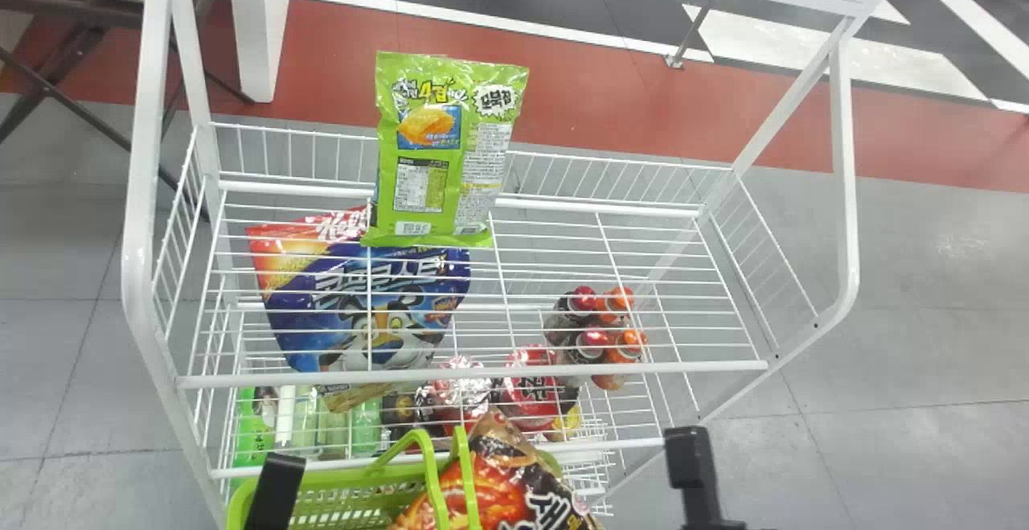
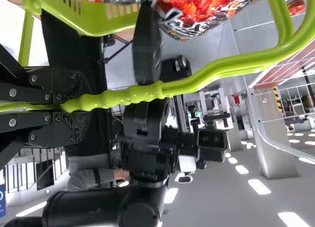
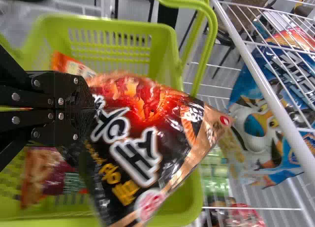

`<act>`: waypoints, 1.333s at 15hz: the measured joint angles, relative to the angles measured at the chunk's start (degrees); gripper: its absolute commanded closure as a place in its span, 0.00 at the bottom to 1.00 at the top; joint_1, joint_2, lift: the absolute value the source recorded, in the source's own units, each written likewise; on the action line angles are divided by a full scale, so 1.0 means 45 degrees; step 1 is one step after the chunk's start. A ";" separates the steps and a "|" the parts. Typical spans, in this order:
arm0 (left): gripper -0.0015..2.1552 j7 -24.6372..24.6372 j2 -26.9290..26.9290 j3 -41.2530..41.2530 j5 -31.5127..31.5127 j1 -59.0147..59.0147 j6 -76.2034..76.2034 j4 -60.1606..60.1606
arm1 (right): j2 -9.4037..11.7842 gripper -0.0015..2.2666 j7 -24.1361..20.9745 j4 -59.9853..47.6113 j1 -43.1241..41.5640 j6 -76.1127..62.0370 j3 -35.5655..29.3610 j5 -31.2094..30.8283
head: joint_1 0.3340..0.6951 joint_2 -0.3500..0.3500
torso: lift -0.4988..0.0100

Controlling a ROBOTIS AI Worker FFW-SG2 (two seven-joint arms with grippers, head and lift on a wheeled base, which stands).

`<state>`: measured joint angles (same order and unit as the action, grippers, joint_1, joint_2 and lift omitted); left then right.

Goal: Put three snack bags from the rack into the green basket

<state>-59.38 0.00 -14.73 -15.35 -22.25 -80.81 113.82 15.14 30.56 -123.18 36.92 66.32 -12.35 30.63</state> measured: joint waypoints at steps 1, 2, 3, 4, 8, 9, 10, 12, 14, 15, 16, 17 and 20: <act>0.62 0.0012 0.0000 -0.0047 0.0017 0.0000 -0.0002 0.0002 | 0.0052 0.99 -0.0186 0.0536 -0.0225 -0.0670 0.0532 -0.0200 | 1.00 0.00 | 0.98; 0.62 0.0014 0.0000 -0.0072 0.0027 0.0000 -0.0002 0.0010 | 0.0104 0.99 -0.0286 0.1024 -0.0435 -0.1119 0.0991 -0.0331 | 1.00 0.00 | 0.98; 0.62 0.0014 0.0000 -0.0083 0.0032 0.0000 -0.0003 0.0016 | 0.0172 0.99 -0.0313 0.1432 -0.0610 -0.1326 0.1409 -0.0429 | 1.00 0.00 | 0.98; 0.62 0.0013 0.0000 -0.0086 0.0033 0.0000 -0.0003 0.0018 | 0.0272 0.99 -0.0313 0.1712 -0.0700 -0.1355 0.1814 -0.0506 | 1.00 0.00 | 0.98; 0.62 0.0013 0.0000 -0.0087 0.0049 0.0001 -0.0004 0.0016 | 0.0647 0.99 -0.1086 0.2585 -0.0668 -0.1529 0.3427 -0.1265 | 1.00 0.00 | 0.98; 0.62 0.0011 0.0000 -0.0087 0.0051 0.0002 -0.0004 0.0011 | 0.0704 0.99 -0.1317 0.2850 -0.0702 -0.1689 0.3744 -0.1526 | 1.00 0.00 | 0.98; 0.62 0.0001 0.0000 -0.0085 0.0052 0.0002 -0.0003 0.0007 | 0.0743 0.90 -0.1398 0.3000 -0.0724 -0.1766 0.3902 -0.1657 | 1.00 0.00 | 0.98; 0.62 -0.0035 0.0000 -0.0069 0.0052 0.0003 -0.0003 0.0002 | 0.0887 0.14 -0.1309 0.2613 -0.0503 -0.1561 0.3777 -0.1415 | 1.00 0.00 | 0.98; 0.62 -0.0063 0.0000 -0.0036 0.0043 0.0005 -0.0001 0.0001 | 0.0961 0.00 -0.1243 0.1225 0.0235 -0.1087 0.3279 -0.1178 | 1.00 0.00 | 0.98; 0.62 -0.0075 0.0000 -0.0011 0.0028 0.0005 -0.0001 0.0001 | 0.0968 0.01 -0.1186 0.0427 0.0620 -0.0766 0.2939 -0.1026 | 1.00 0.00 | 0.98; 0.62 -0.0092 0.0000 0.0006 0.0018 0.0005 0.0008 0.0000 | 0.0970 0.02 -0.1014 -0.0270 0.0883 -0.0196 0.2520 -0.0733 | 1.00 0.00 | 0.98; 0.62 -0.0101 0.0000 0.0015 0.0015 0.0004 0.0021 -0.0008 | 0.0971 0.03 -0.0850 -0.0820 0.1032 0.0504 0.2121 -0.0446 | 1.00 0.00 | 0.98; 0.62 -0.0126 0.0000 0.0057 0.0009 0.0004 0.0036 -0.0019 | 0.0950 0.03 -0.0745 -0.2494 0.1333 0.3295 0.0834 0.0266 | 1.00 0.00 | 0.98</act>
<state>-59.95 0.00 -14.47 -15.31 -22.23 -80.65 113.73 19.42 27.21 -134.40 42.92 81.15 -8.60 31.83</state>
